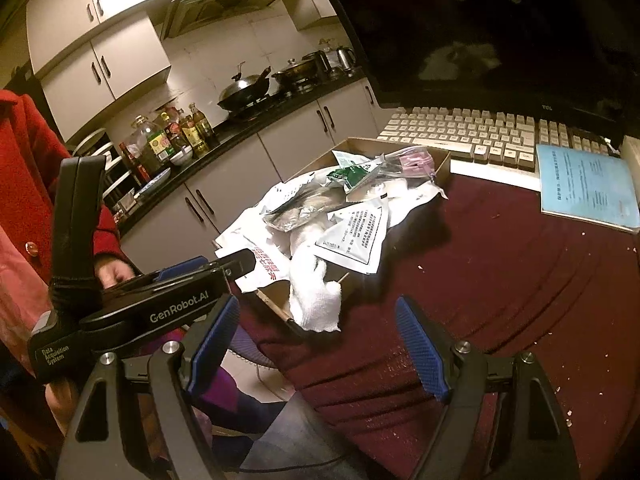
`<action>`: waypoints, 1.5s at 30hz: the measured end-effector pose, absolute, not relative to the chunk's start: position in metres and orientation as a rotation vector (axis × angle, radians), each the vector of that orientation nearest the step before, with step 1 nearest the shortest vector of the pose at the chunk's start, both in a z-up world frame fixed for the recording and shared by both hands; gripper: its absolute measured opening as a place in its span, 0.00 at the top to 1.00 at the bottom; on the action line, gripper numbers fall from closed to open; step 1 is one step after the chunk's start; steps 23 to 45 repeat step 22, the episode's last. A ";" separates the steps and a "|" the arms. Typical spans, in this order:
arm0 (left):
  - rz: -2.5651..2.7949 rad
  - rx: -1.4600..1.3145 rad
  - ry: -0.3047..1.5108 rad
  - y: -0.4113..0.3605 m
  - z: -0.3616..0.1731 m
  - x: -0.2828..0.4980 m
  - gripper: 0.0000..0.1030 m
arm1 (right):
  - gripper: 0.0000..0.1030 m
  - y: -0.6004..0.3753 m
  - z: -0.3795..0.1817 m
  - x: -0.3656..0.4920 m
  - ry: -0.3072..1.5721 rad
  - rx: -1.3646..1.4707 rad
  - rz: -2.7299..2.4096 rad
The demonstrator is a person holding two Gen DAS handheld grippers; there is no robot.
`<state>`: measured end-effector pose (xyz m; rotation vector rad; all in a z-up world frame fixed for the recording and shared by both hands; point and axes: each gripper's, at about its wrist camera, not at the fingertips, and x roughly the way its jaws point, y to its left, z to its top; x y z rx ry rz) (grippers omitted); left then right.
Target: Organize soft objects
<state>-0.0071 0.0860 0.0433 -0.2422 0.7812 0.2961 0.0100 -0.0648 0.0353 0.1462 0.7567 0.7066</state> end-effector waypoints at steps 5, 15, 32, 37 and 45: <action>0.298 -0.242 0.779 0.088 0.044 -0.005 0.41 | 0.22 -0.067 0.034 0.012 0.759 0.159 0.704; 0.299 -0.251 0.775 0.089 0.043 -0.003 0.41 | 0.22 -0.066 0.034 0.012 0.761 0.165 0.707; 0.312 -0.233 0.766 0.086 0.043 -0.004 0.41 | 0.22 -0.067 0.033 0.011 0.769 0.173 0.707; 0.312 -0.233 0.766 0.086 0.043 -0.004 0.41 | 0.22 -0.067 0.033 0.011 0.769 0.173 0.707; 0.312 -0.233 0.766 0.086 0.043 -0.004 0.41 | 0.22 -0.067 0.033 0.011 0.769 0.173 0.707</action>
